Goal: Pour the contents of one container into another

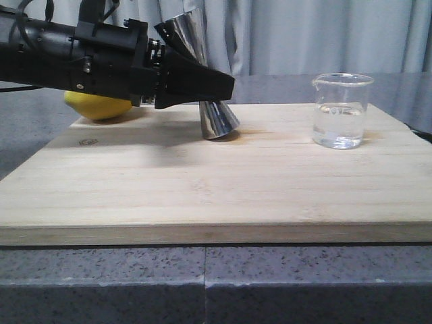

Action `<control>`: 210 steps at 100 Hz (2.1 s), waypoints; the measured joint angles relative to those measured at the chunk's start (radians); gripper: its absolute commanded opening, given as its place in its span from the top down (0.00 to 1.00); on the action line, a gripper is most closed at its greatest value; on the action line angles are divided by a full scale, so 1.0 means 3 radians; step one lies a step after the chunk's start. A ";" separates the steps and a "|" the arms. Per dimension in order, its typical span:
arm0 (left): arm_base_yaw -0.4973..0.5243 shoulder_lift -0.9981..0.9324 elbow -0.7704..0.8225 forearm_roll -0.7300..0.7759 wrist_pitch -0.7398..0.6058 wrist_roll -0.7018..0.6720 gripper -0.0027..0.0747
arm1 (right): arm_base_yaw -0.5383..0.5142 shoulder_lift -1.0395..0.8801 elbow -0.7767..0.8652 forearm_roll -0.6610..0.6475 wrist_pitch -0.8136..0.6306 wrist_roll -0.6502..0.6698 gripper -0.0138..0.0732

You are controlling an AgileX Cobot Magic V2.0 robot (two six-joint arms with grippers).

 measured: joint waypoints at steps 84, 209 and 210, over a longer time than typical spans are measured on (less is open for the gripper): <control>-0.0189 0.0000 -0.0008 -0.0082 -0.0194 0.0092 0.78 | 0.0000 0.0000 0.0000 0.0000 0.0008 0.0000 0.11; -0.0189 0.0000 -0.0008 -0.0089 -0.0170 0.0115 0.98 | 0.0000 0.0000 0.0000 0.0000 0.0112 0.0000 0.11; -0.0189 0.0000 -0.0008 -0.0089 -0.0170 0.0115 0.98 | 0.0000 0.0000 0.0000 0.0000 0.0120 0.0000 0.11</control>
